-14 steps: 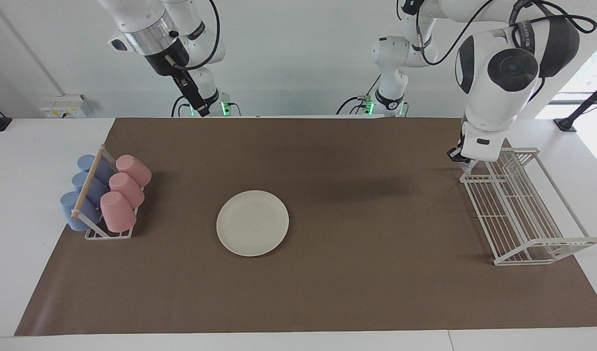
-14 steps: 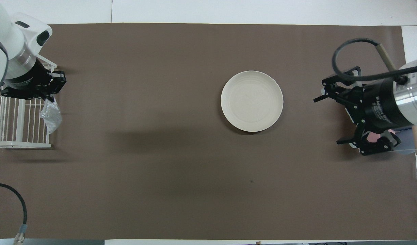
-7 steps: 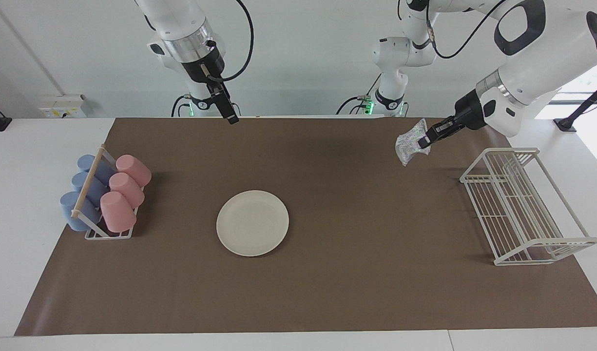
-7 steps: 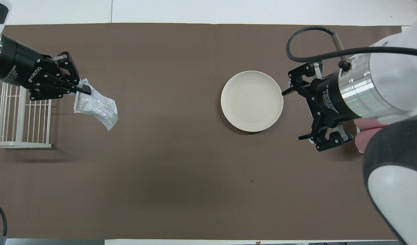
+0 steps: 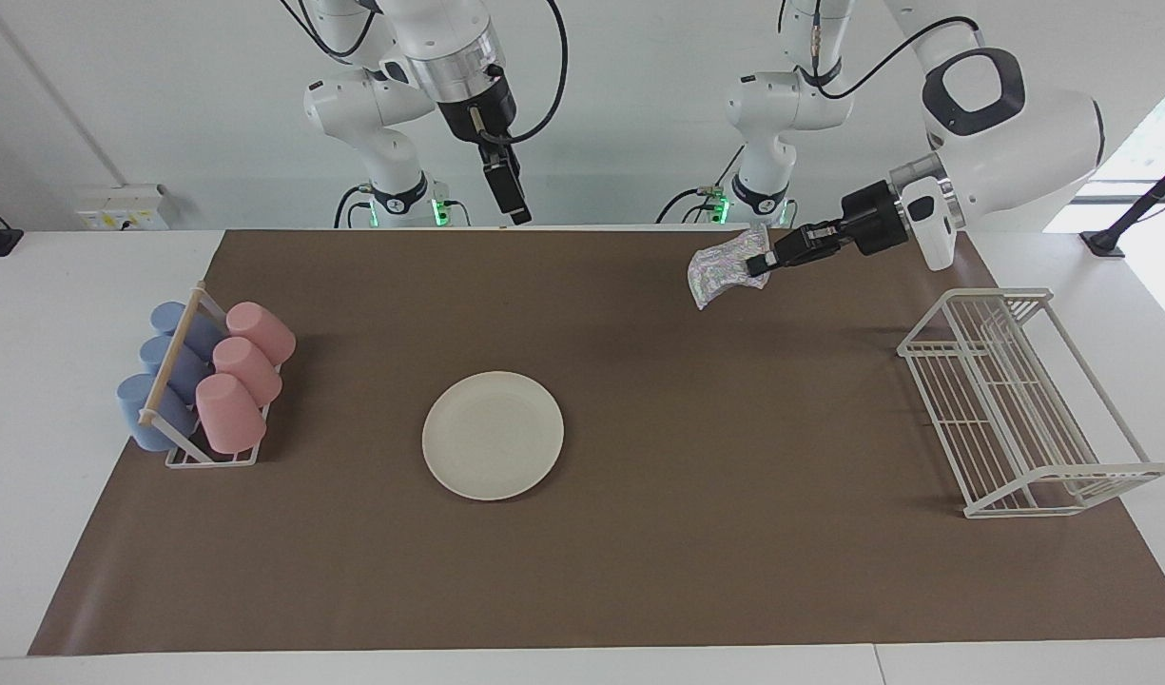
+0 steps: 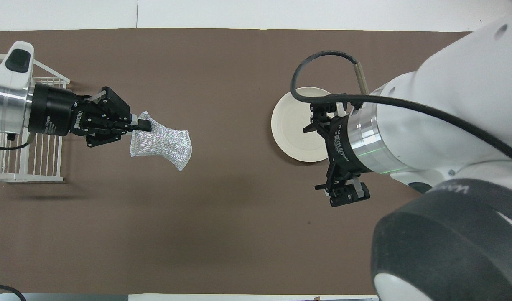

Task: Wipe plate with sponge
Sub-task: 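Carry the sponge inward with the left gripper while the right gripper approaches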

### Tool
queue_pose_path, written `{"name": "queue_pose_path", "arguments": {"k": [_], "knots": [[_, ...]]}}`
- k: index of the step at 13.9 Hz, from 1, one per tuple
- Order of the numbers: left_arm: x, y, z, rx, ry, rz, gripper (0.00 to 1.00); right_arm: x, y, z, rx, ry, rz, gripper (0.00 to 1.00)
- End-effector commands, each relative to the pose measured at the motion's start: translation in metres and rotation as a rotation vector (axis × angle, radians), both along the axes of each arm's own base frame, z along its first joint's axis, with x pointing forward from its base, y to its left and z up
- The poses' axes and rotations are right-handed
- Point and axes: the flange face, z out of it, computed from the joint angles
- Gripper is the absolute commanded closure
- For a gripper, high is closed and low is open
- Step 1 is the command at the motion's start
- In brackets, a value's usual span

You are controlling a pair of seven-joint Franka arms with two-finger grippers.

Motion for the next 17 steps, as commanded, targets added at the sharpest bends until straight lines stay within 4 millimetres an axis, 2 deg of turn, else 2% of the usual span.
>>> {"name": "queue_pose_path", "arguments": {"k": [1, 3, 6, 7, 10, 12, 17], "knots": [[-0.051, -0.016, -0.023, -0.115, -0.061, 0.072, 1.0, -0.023, 0.015, -0.011, 0.053, 0.001, -0.052, 0.0], [-0.069, -0.032, -0.033, -0.181, -0.093, 0.119, 1.0, -0.039, 0.033, -0.028, 0.155, 0.002, -0.127, 0.0], [-0.094, -0.062, -0.045, -0.254, -0.161, 0.155, 1.0, -0.066, 0.077, -0.048, 0.235, -0.052, -0.198, 0.0], [-0.1, -0.062, -0.053, -0.27, -0.171, 0.144, 1.0, -0.073, 0.085, -0.054, 0.232, -0.047, -0.188, 0.0], [-0.114, -0.065, -0.062, -0.31, -0.187, 0.116, 1.0, -0.088, 0.09, -0.076, 0.199, -0.033, -0.14, 0.0], [-0.118, -0.062, -0.068, -0.33, -0.19, 0.082, 1.0, -0.086, 0.088, -0.088, 0.185, -0.048, -0.075, 0.1], [-0.12, -0.053, -0.074, -0.366, -0.2, 0.036, 1.0, -0.08, 0.091, -0.103, 0.184, -0.07, -0.059, 0.11]]}}
